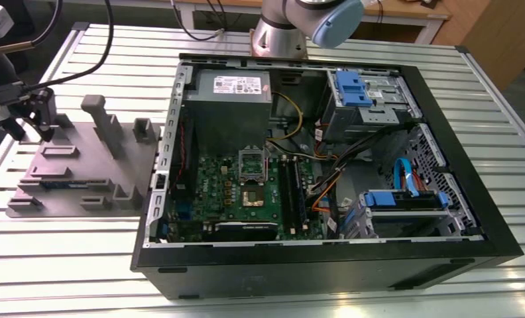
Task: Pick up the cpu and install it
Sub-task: 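Pick up the cpu and move it towards the insertion slot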
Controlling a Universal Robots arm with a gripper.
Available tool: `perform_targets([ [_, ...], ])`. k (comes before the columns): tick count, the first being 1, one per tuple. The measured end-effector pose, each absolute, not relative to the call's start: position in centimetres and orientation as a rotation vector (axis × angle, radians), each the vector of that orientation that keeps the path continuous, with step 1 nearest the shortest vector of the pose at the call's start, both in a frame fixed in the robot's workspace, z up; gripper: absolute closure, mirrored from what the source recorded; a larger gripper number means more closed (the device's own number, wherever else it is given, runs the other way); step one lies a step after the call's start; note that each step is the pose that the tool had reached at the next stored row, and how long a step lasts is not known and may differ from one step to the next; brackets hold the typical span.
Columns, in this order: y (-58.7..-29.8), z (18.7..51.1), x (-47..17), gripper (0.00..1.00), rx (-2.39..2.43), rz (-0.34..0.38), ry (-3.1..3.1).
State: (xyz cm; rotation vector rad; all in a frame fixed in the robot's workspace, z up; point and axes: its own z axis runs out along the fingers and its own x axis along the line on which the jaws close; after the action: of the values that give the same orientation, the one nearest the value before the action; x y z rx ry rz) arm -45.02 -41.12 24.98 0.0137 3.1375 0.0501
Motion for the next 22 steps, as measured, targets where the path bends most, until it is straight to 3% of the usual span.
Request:
perform_targets([
  [22,-41.03,25.11,-45.02,0.53,0.014,0.036,3.138],
])
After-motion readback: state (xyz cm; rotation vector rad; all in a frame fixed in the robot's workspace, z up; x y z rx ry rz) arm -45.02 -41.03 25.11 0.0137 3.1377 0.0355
